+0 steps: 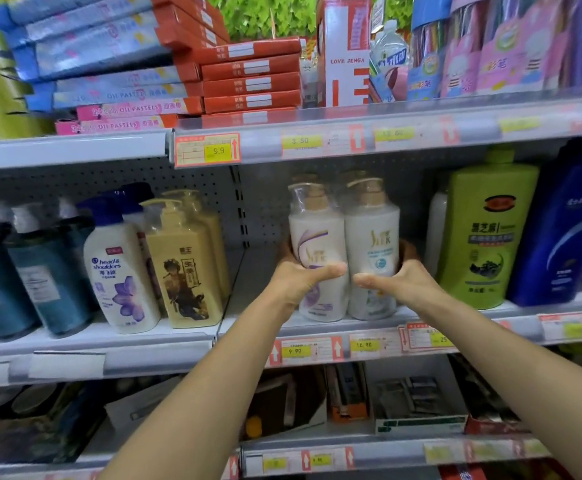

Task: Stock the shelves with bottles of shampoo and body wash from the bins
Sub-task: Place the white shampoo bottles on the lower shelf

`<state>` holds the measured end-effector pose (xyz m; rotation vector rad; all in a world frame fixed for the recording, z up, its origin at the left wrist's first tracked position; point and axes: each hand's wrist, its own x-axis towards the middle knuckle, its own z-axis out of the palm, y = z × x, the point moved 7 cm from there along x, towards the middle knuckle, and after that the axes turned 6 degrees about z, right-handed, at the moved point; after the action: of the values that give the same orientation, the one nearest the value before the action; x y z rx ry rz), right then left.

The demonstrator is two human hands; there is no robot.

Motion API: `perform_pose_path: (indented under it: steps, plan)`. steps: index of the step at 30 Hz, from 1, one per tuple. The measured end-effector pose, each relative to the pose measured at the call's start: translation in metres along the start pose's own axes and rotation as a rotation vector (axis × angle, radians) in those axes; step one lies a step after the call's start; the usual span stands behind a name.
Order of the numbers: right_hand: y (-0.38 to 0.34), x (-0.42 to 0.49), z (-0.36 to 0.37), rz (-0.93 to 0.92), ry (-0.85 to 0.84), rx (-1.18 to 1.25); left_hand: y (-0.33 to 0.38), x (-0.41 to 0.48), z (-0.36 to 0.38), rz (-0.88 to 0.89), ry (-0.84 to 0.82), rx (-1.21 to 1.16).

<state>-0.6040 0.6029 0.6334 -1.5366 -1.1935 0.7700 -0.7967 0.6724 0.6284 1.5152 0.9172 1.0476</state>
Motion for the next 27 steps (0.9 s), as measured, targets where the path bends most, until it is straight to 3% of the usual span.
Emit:
perform_pose_path:
  steps: [6,14,27]
  plan:
    - [0.012,0.007,0.005,0.102,-0.121,0.031,-0.022,-0.001,0.005,-0.062,-0.063,0.047]
    - [0.011,0.01,-0.001,0.107,-0.111,0.075,-0.023,0.011,0.013,-0.034,-0.03,-0.019]
    - [0.011,0.017,-0.027,0.029,0.181,0.112,-0.013,0.028,0.052,-0.03,0.025,-0.027]
